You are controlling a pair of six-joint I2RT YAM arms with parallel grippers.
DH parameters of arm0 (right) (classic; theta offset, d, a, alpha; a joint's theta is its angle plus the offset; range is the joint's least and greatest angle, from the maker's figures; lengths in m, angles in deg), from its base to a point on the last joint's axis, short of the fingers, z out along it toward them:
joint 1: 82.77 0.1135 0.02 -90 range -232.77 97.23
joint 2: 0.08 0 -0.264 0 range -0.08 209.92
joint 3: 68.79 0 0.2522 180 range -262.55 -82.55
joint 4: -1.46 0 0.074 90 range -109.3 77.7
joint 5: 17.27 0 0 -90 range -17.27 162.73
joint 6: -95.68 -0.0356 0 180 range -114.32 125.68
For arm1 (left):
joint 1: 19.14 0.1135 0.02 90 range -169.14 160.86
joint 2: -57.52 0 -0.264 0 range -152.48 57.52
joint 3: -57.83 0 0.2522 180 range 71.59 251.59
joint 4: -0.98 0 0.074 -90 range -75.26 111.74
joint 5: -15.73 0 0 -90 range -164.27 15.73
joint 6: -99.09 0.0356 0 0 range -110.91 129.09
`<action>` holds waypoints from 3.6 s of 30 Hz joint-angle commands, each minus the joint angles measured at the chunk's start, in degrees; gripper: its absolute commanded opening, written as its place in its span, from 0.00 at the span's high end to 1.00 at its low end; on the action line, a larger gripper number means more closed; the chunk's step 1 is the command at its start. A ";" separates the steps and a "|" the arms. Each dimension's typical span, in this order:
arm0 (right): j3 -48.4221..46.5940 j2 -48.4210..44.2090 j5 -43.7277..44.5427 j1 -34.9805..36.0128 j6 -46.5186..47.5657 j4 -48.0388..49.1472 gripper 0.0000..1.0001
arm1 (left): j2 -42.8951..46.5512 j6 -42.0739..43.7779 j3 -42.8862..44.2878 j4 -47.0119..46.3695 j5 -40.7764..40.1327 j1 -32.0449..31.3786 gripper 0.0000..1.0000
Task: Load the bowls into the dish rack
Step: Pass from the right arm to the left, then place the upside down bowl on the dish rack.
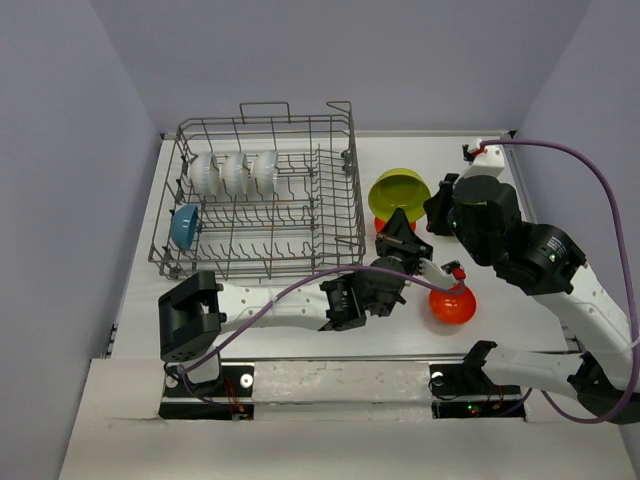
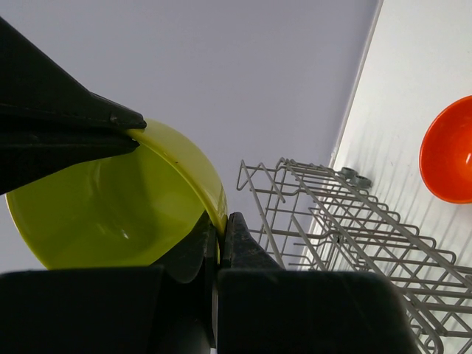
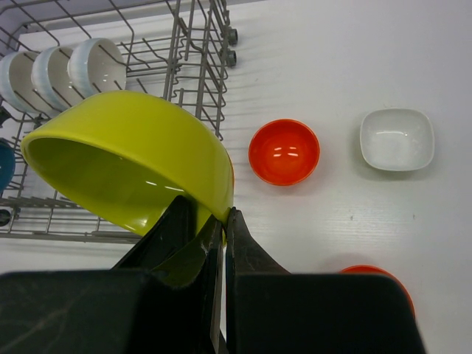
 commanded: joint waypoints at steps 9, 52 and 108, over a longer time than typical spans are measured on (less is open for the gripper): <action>-0.29 -2.46 -0.02 -0.22 -1.16 3.29 0.86 | 4.38 -0.08 1.98 -7.72 -3.06 0.13 1.00; -2.40 -14.41 3.05 -0.22 -2.47 3.82 0.48 | 12.29 -24.24 12.70 14.85 6.95 9.43 1.00; 8.94 15.64 -16.63 -0.22 2.01 25.79 0.44 | -19.60 -165.84 21.05 -49.73 99.07 70.00 1.00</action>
